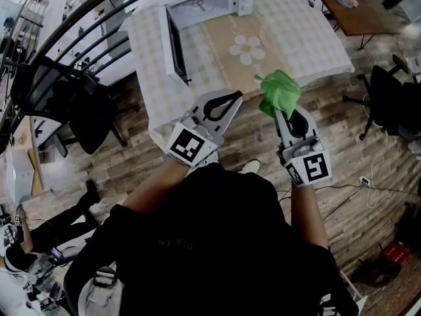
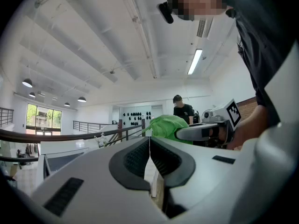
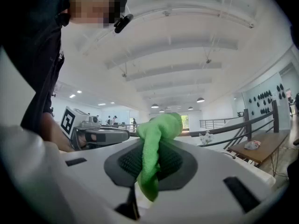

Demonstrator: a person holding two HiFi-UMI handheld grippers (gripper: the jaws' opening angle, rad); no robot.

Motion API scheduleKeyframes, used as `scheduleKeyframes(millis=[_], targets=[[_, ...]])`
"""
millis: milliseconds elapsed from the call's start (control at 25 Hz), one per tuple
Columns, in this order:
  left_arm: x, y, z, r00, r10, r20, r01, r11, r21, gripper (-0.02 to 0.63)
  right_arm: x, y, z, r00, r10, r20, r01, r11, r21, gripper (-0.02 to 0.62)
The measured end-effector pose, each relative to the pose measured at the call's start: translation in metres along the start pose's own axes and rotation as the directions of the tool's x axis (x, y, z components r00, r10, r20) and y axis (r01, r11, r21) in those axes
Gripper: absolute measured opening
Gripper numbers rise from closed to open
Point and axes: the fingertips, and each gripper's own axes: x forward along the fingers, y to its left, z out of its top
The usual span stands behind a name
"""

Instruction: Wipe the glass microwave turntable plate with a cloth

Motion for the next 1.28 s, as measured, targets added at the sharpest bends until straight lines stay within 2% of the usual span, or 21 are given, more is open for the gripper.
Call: scheduleKeyframes(millis=[400, 680, 1000, 1280], targets=[[0.002, -0.021, -0.004, 1.0, -0.014, -0.008, 0.014, 1.0, 0.016, 0.021, -0.024, -0.003, -0.001, 1.0, -0.023, -0.006, 0.023, 1.0, 0.01, 0.057], [0.017, -0.052, -0.001, 0.999, -0.035, -0.002, 0.035, 0.999, 0.007, 0.021, -0.052, -0.013, -0.002, 1.0, -0.02, 0.006, 0.02, 0.999, 0.03, 0.058], [0.039, -0.087, 0.0, 1.0, -0.011, -0.007, 0.011, 1.0, 0.003, 0.021, -0.089, -0.029, -0.01, 1.0, 0.012, 0.003, -0.012, 0.999, 0.053, 0.058], [0.059, -0.102, -0.003, 1.0, 0.007, -0.003, -0.007, 1.0, 0.018, 0.021, -0.104, -0.044, -0.016, 0.999, 0.045, -0.007, -0.044, 0.997, 0.057, 0.058]])
